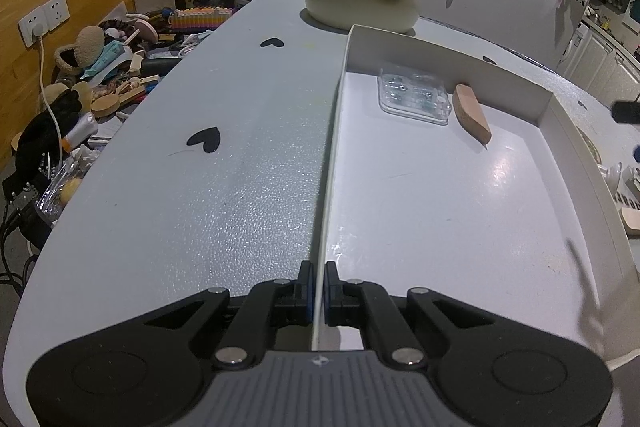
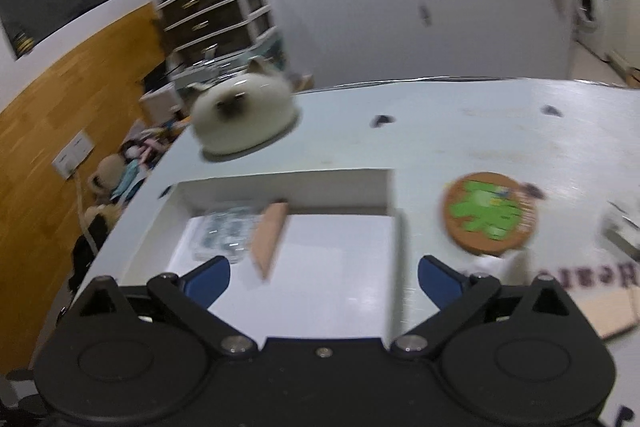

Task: Organize rigid objects
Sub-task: 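Grasp the round white suction-cup hook with the right gripper, then set the suction-cup hook upright in the tray and open the right gripper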

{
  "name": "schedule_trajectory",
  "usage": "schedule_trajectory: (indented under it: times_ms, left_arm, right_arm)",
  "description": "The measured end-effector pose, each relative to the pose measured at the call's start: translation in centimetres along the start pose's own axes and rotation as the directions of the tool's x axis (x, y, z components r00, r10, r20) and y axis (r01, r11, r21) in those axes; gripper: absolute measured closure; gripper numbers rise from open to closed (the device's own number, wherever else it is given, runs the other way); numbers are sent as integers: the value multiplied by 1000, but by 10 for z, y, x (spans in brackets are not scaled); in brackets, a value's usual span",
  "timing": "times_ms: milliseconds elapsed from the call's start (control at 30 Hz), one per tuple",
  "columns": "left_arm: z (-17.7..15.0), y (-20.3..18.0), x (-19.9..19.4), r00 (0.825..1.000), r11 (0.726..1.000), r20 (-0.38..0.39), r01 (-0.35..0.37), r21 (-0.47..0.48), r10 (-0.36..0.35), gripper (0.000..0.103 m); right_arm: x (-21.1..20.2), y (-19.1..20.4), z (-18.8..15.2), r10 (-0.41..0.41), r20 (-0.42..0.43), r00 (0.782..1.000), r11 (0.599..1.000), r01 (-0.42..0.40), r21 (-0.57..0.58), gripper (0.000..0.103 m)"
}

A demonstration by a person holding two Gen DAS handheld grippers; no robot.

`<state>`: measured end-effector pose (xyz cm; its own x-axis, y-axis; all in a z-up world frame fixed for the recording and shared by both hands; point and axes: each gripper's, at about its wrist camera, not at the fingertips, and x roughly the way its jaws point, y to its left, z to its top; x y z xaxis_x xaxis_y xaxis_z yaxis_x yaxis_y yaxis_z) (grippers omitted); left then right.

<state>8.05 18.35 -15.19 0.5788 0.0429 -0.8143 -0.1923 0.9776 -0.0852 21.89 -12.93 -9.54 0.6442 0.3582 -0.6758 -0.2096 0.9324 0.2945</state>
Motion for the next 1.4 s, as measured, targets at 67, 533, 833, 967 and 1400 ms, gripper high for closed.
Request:
schedule_trajectory:
  times_ms: [67,533,833,967,1400]
  left_arm:
    - [0,-1,0,1000,1000,0,1,-1,-1,99]
    - [1,0,2,1000,1000,2,14,-3,-13,99]
    - [1,1,2,1000,1000,2,14,-3,-14,99]
    - [1,1,2,1000,1000,2,14,-4,-14,99]
    - [1,0,2,1000,1000,3,14,-4,-14,99]
  right_arm:
    - [-5,-13,-2,-51,17,999,998,50,32,5]
    - [12,-72,-8,-202,17,979,956,193,221,54]
    - [32,-76,-7,-238,-41,970,942,241,232,72]
    - [34,-79,-9,-250,-54,967,940,256,225,85]
    - [8,-48,23,-91,91,992,967,66,247,93]
